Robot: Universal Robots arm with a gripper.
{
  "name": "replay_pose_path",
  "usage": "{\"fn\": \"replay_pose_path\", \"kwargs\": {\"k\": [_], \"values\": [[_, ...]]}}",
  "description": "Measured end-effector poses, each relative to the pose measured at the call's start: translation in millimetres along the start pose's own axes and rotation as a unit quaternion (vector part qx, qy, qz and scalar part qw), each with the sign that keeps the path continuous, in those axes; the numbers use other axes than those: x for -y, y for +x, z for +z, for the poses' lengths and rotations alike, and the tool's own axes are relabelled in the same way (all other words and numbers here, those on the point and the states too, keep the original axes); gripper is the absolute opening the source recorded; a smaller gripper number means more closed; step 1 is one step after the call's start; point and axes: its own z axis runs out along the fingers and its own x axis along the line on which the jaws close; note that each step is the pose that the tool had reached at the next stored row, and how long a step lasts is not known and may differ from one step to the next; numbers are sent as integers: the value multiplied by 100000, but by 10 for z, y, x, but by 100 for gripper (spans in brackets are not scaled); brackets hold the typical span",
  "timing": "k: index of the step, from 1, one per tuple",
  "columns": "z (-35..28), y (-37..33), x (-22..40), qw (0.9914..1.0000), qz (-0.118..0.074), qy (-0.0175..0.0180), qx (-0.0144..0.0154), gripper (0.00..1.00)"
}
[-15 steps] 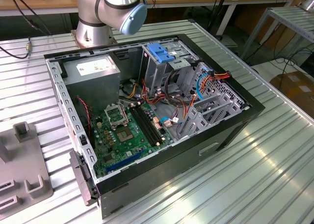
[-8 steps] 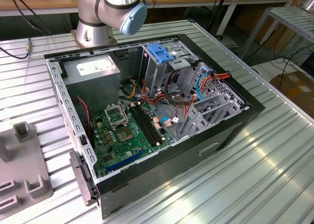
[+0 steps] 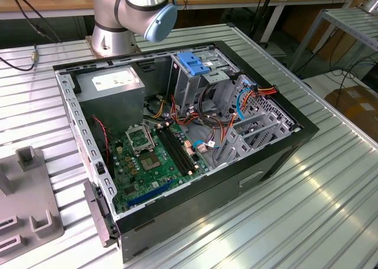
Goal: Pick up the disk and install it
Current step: 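Pick up the disk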
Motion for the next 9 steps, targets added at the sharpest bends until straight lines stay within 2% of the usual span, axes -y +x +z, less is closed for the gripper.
{"fn": "replay_pose_path", "kwargs": {"k": [2,4,7,9], "values": [[2,0,0,99986,-1689,13,-70,10],[5,0,0,99874,-5004,36,-210,10],[8,0,0,99620,-8698,63,-364,10],[10,0,1,99346,-11407,83,-476,10]]}}
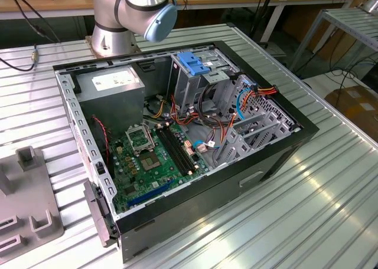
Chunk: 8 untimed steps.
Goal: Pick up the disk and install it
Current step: 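Pick up the disk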
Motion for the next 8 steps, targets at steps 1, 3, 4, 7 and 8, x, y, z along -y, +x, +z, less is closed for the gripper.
{"fn": "replay_pose_path", "kwargs": {"k": [1,3,4,7,8], "values": [[0,0,0,99995,-983,7,-43,10],[1,0,0,99957,-2941,21,-124,10],[1,0,0,99895,-4585,31,-194,10],[2,0,0,99881,-4870,38,-204,10],[1,0,0,99881,-4872,38,-204,10]]}}
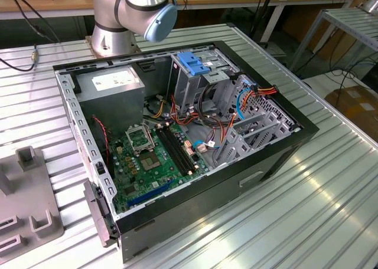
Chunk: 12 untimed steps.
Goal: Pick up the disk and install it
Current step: 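Pick up the disk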
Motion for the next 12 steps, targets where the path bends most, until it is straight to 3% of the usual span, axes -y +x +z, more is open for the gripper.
{"fn": "replay_pose_path", "kwargs": {"k": [4,7,10,12], "values": [[0,0,0,99975,-2230,18,-90,10],[0,0,0,99876,-4968,36,-207,10],[2,0,0,99607,-8844,66,-369,10],[2,0,0,99363,-11261,89,-482,10]]}}
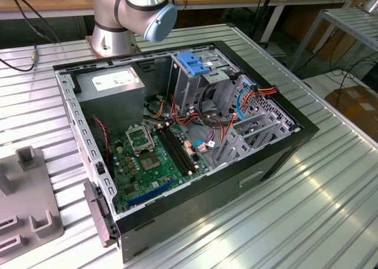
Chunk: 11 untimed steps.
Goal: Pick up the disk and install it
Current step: 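Pick up the disk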
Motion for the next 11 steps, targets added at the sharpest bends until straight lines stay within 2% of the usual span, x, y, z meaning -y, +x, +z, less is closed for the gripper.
{"fn": "replay_pose_path", "kwargs": {"k": [5,7,8,9,10,11], "values": [[1,0,0,99988,-1572,19,-70,10],[4,0,0,99940,-3446,33,-146,10],[6,0,0,99900,-4476,41,-190,10],[10,0,1,99810,-6162,58,-260,10],[19,-1,1,99656,-8277,122,-332,10],[25,0,1,99577,-9183,178,-352,10]]}}
